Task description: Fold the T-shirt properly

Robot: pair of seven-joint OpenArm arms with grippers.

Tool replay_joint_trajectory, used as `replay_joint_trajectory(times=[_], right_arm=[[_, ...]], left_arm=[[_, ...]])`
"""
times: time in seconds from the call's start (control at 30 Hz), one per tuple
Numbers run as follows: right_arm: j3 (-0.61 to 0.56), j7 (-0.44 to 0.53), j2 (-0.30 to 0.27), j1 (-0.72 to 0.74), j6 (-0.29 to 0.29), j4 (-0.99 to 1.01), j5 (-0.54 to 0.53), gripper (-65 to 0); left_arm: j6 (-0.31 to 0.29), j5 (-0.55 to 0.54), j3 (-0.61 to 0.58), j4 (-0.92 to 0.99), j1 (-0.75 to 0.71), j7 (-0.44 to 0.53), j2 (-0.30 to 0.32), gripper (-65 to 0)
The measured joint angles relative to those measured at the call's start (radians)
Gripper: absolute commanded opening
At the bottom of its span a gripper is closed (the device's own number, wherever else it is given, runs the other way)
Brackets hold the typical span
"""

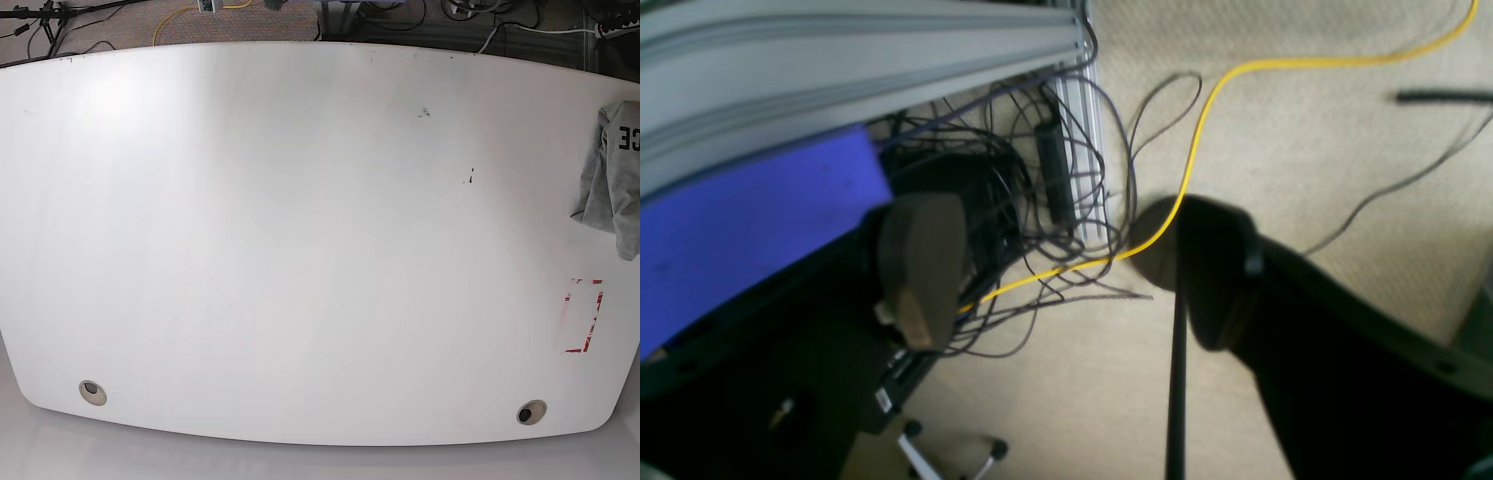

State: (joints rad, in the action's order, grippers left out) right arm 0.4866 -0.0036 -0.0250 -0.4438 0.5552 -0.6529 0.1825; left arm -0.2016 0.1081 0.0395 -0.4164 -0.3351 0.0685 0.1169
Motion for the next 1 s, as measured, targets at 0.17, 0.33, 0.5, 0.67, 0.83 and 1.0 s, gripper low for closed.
replay_joint_trajectory(times=[0.17, 0.33, 0.5, 0.67, 0.83, 1.0], right_arm=[[0.0, 0.005, -0.003, 0.068, -0.038, 0.089, -0.003, -18.4], [-0.002, 0.011, -0.002, 0.124, -0.103, 0.152, 0.076, -18.2], [0.0, 0.01, 0.006, 0.155, -0.162, 0.205, 0.122, -18.1], [0.001, 0.008, 0.022, 0.169, -0.172, 0.228, 0.126, -18.1], [0.0, 0.008, 0.04, 0.175, -0.165, 0.229, 0.125, -18.2], [0.001, 0.011, 0.035, 0.177, -0.171, 0.228, 0.126, -18.1]], left_arm=[[0.002, 0.0, 0.001, 0.117, 0.1, 0.002, -0.006, -23.1], [0.0, 0.001, 0.001, 0.217, 0.173, -0.001, -0.016, -22.9], [0.0, 0.0, 0.001, 0.288, 0.225, -0.01, -0.016, -22.9], [0.048, 0.0, -0.001, 0.301, 0.239, -0.006, -0.015, -22.9], [0.067, 0.001, -0.003, 0.301, 0.233, -0.007, -0.013, -22.9], [0.067, 0.001, -0.003, 0.304, 0.233, -0.011, -0.014, -23.2]])
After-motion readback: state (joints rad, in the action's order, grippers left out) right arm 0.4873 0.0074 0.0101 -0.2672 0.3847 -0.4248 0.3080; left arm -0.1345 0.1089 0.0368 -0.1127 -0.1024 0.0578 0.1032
